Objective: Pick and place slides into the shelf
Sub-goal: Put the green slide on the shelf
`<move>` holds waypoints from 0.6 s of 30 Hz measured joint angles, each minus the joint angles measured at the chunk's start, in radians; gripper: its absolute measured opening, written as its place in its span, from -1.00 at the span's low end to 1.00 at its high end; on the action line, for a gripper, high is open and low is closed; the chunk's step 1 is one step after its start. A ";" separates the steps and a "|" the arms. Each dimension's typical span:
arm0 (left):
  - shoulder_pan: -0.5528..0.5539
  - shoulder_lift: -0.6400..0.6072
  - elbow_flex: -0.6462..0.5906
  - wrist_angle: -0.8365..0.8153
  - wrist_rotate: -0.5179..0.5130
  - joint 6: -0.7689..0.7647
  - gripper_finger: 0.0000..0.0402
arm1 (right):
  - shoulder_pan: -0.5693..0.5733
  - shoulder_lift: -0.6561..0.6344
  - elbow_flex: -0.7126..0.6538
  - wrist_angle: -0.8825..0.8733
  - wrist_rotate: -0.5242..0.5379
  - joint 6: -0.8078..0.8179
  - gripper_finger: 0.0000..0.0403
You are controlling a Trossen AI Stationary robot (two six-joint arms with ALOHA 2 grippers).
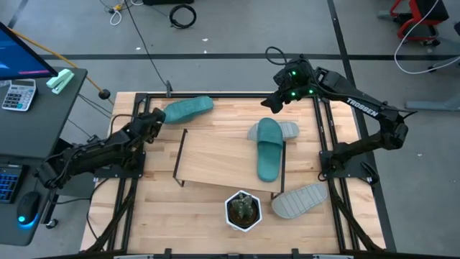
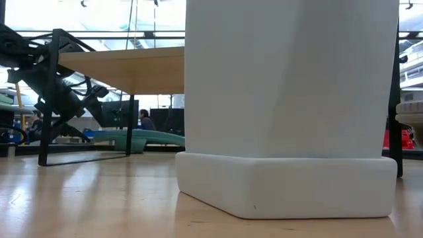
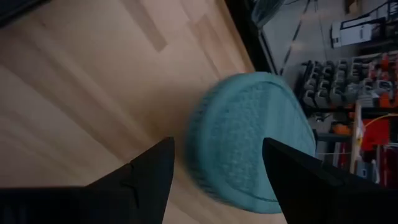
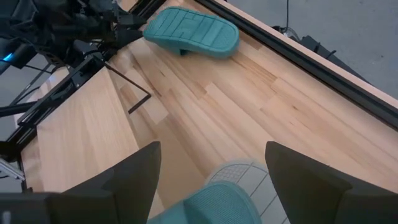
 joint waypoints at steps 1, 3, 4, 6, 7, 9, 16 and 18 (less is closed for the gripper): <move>0.000 0.000 0.000 0.002 -0.001 0.003 0.25 | 0.000 0.000 0.000 0.000 0.000 0.000 0.47; -0.001 0.000 0.000 0.003 0.000 0.001 0.26 | 0.000 0.000 0.000 0.000 0.000 0.000 0.47; -0.001 0.000 0.000 0.004 0.005 -0.003 0.25 | 0.000 0.000 0.000 0.000 0.000 0.000 0.47; -0.001 0.000 0.000 0.018 0.018 -0.014 0.24 | 0.000 0.000 0.000 0.000 0.000 0.001 0.47; -0.001 0.000 0.000 0.027 0.021 -0.017 0.24 | 0.000 0.000 0.000 0.000 0.000 0.001 0.47; -0.001 0.000 0.000 0.046 0.018 -0.017 0.24 | 0.000 0.000 0.000 0.000 0.000 0.001 0.47; -0.001 0.000 0.000 0.102 -0.014 0.006 0.29 | 0.000 0.000 0.000 0.000 0.000 0.001 0.47; -0.001 0.000 0.000 0.102 -0.016 0.013 0.30 | 0.000 0.000 0.000 0.000 0.000 0.001 0.47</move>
